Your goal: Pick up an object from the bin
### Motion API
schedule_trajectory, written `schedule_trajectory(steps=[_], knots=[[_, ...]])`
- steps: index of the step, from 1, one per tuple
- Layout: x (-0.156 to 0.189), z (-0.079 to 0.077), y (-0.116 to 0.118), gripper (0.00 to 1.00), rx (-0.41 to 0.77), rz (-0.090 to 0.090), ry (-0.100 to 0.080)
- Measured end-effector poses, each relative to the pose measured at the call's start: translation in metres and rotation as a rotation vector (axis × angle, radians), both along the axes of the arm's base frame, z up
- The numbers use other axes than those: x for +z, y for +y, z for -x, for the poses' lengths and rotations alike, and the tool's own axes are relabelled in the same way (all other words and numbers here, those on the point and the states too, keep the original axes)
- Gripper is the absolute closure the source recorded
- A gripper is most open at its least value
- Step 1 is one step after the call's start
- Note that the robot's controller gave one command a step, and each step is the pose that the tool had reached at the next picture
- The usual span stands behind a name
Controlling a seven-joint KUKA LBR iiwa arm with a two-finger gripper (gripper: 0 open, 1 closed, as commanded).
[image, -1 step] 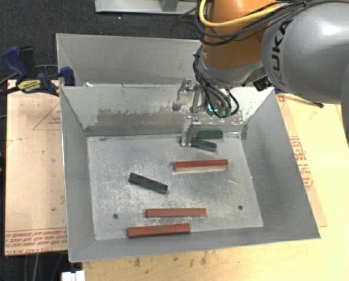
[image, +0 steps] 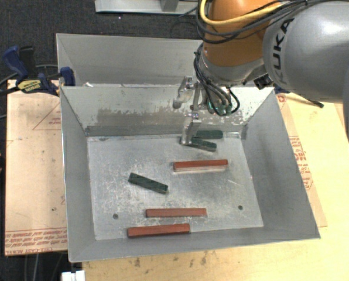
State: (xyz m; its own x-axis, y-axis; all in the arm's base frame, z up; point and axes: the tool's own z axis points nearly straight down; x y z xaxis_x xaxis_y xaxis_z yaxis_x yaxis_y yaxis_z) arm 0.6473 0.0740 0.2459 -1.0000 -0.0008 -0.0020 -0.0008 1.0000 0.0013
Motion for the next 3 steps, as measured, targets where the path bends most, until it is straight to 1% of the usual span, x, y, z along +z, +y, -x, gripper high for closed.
schedule_trajectory(steps=[1,2,3], knots=[[-0.052,0.031,-0.019,0.00,0.049,0.000,-0.005],[-0.108,0.028,-0.045,0.00,0.224,0.001,-0.004],[-0.147,0.026,-0.056,1.00,0.051,-0.001,-0.001]])
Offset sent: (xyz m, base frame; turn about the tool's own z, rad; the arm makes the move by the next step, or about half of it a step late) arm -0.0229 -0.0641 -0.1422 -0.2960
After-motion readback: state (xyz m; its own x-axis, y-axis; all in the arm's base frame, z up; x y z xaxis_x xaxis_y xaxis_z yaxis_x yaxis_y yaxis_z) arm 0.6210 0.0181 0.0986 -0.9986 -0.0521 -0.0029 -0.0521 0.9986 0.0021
